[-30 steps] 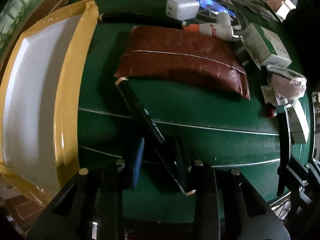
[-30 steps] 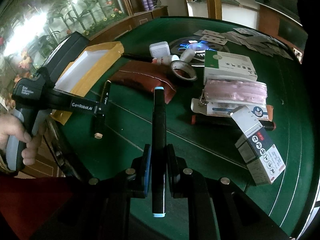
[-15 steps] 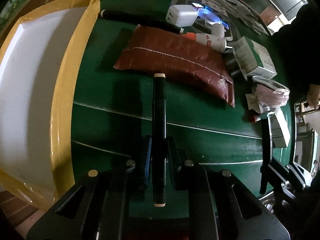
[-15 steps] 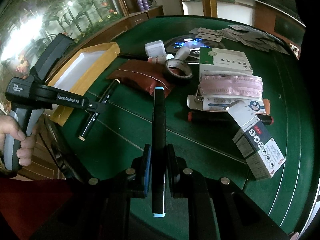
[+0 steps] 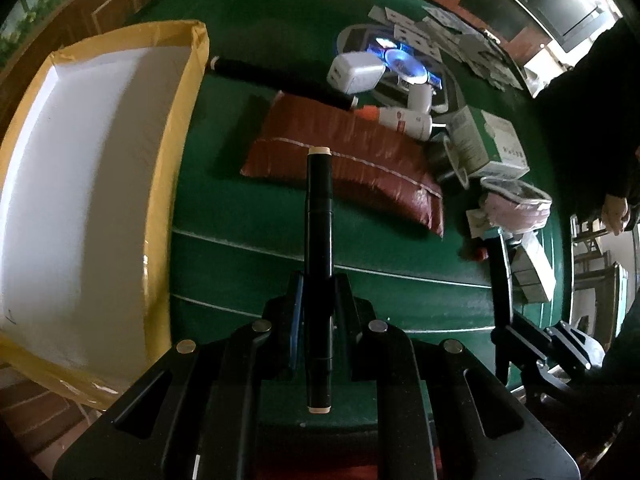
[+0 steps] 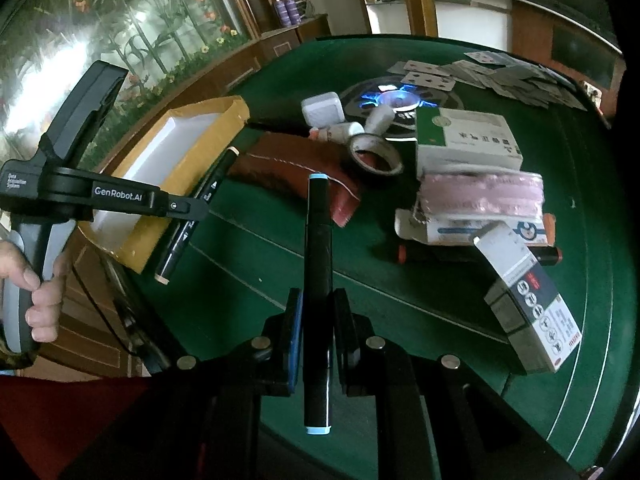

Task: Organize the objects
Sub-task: 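Carry both held black markers over the yellow-rimmed white tray, then lower the markers into the tray and open both grippers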

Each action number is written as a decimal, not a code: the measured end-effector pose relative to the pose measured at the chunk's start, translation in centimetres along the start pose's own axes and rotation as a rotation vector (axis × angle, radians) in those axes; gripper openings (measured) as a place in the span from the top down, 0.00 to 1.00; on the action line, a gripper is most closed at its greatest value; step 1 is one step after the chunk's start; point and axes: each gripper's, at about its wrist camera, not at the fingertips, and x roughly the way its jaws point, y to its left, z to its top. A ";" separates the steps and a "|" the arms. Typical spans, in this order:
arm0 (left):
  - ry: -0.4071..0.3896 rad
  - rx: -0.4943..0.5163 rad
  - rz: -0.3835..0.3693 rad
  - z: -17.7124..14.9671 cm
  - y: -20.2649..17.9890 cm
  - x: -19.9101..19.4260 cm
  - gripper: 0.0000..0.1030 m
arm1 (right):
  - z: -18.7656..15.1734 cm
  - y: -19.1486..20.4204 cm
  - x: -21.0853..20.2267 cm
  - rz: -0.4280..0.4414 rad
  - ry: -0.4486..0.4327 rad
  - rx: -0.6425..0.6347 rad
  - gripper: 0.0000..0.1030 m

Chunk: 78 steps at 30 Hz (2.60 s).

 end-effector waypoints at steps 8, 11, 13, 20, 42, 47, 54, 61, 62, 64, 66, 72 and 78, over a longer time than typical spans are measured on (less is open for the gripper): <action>-0.055 -0.006 0.017 1.2 1.6 -2.8 0.86 | 1.4 1.7 0.3 0.022 -0.005 -0.008 0.87; -0.073 -0.018 0.028 1.6 2.8 -3.6 0.86 | 1.7 2.4 0.6 0.032 -0.002 -0.011 0.87; -0.084 -0.029 0.037 1.8 3.8 -4.2 0.86 | 2.1 3.0 0.9 0.040 0.002 -0.014 0.88; -0.106 -0.071 0.065 2.0 7.5 -5.4 0.86 | 3.8 5.5 2.2 0.071 0.006 -0.036 0.88; -0.073 -0.123 0.124 3.1 16.9 -4.5 0.86 | 12.9 14.1 8.3 0.233 0.031 0.035 0.88; -0.044 -0.111 0.100 3.4 17.8 -3.4 0.86 | 15.9 15.8 11.3 0.226 0.059 0.104 0.88; 0.006 -0.078 0.037 3.4 18.2 -1.8 0.86 | 18.6 16.3 16.7 0.177 0.112 0.223 0.88; 0.035 -0.040 -0.058 2.7 17.8 -1.1 0.86 | 20.2 16.3 20.5 0.088 0.156 0.273 0.88; 0.039 -0.032 -0.065 2.6 17.7 -1.0 0.86 | 20.3 16.4 20.7 0.067 0.158 0.267 0.88; 0.049 -0.021 -0.076 2.4 17.4 -0.7 0.86 | 20.5 16.4 21.1 0.034 0.164 0.259 0.88; 0.056 -0.011 -0.083 2.3 17.1 -0.6 0.86 | 20.3 16.2 21.4 0.015 0.170 0.256 0.88; 0.071 0.002 -0.113 1.6 16.7 -0.5 0.86 | 20.6 16.7 21.9 -0.030 0.187 0.231 0.87; 0.075 -0.017 -0.137 1.0 17.1 -0.9 0.86 | 20.7 16.9 21.5 -0.054 0.187 0.196 0.87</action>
